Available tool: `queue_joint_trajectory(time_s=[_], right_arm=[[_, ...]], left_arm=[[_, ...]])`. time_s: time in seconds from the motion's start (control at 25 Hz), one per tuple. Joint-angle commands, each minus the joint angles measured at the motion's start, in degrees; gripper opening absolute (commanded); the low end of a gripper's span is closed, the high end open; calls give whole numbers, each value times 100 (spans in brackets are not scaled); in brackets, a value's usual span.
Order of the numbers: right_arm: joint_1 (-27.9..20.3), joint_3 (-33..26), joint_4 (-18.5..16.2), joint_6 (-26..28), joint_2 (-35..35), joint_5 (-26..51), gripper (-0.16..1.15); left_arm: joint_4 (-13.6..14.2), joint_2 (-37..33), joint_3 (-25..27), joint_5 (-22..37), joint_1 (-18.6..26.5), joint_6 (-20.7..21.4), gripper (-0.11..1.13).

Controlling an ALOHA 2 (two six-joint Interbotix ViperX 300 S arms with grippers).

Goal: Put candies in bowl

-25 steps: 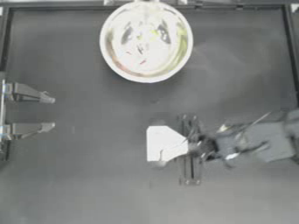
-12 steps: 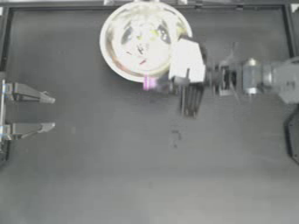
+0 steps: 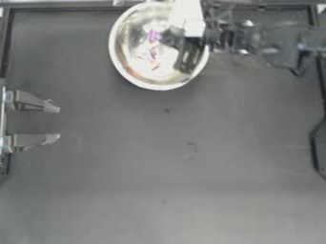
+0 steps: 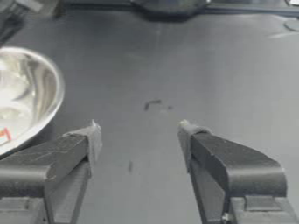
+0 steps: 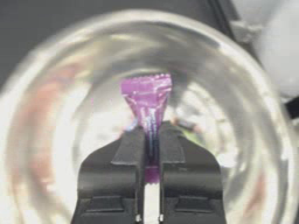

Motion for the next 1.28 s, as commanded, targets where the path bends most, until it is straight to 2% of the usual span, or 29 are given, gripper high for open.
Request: queue_joint_trajectory(time_s=[0.04, 0.2, 0.28, 0.36, 0.48, 0.52, 0.72, 1.0, 1.28], right_arm=[[-26, -387, -149, 9, 220, 53, 30], [-44, -615, -264, 18, 519, 281, 32], [-44, -686, -211, 44, 589, 264, 41], [-44, -729, -176, 53, 606, 229, 61], [-62, -747, -35, 44, 598, 264, 103], [-53, -738, -18, 44, 598, 264, 109], [-18, -668, 18, 44, 492, 272, 94], [167, -255, 141, 44, -158, 237, 94], [580, 606, 343, 44, -1099, 97, 94]], left_arm=[[-44, 158, -44, -44, 0, -9, 90], [-62, 158, -26, -44, 0, -9, 90], [-70, 149, -26, -44, 0, -9, 90], [-70, 149, -26, -35, 0, -18, 90], [-70, 149, -18, -44, 0, -9, 90], [-70, 158, -26, -44, 0, -9, 90], [-79, 158, -26, -35, 0, -18, 90], [-70, 158, -26, -44, 0, 0, 90], [-70, 158, -26, -44, 0, 9, 90]])
